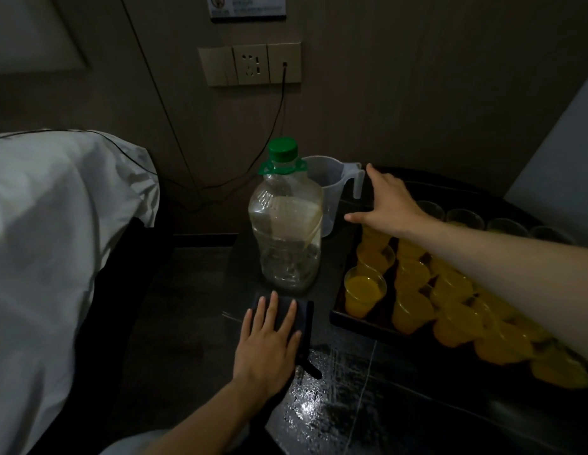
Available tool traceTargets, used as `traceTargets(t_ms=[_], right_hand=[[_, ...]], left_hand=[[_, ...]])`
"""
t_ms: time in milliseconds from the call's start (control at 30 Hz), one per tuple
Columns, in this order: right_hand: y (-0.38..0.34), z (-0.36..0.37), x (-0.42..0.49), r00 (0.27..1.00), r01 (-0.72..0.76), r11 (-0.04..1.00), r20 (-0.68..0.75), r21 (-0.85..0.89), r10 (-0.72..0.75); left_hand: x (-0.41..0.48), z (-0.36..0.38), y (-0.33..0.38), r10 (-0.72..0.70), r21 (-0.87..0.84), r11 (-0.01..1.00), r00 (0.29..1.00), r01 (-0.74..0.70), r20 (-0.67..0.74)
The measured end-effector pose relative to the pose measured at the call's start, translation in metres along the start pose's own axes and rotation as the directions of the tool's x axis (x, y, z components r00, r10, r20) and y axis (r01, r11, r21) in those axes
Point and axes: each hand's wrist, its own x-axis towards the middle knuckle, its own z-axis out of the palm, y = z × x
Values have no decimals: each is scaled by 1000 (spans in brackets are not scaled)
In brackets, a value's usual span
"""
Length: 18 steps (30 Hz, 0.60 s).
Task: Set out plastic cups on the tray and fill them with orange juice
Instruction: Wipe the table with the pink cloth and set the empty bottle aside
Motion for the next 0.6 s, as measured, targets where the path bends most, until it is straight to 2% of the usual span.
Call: traceTargets(t_ms=[167, 267, 400, 600], right_hand=[[7, -12, -12, 1000, -19, 1000, -3, -2, 19], [10, -21, -19, 999, -38, 999, -13, 6, 38], [16, -29, -32, 998, -55, 998, -4, 39, 55], [27, -42, -52, 998, -68, 997, 21, 48, 67]], left_hand=[[-2, -27, 16, 72, -31, 996, 986, -78, -148], [-1, -48, 34, 113, -121, 981, 958, -149, -263], [0, -67, 59, 174, -221, 942, 930, -253, -323], [11, -98, 91, 99, -394, 883, 923, -255, -373]])
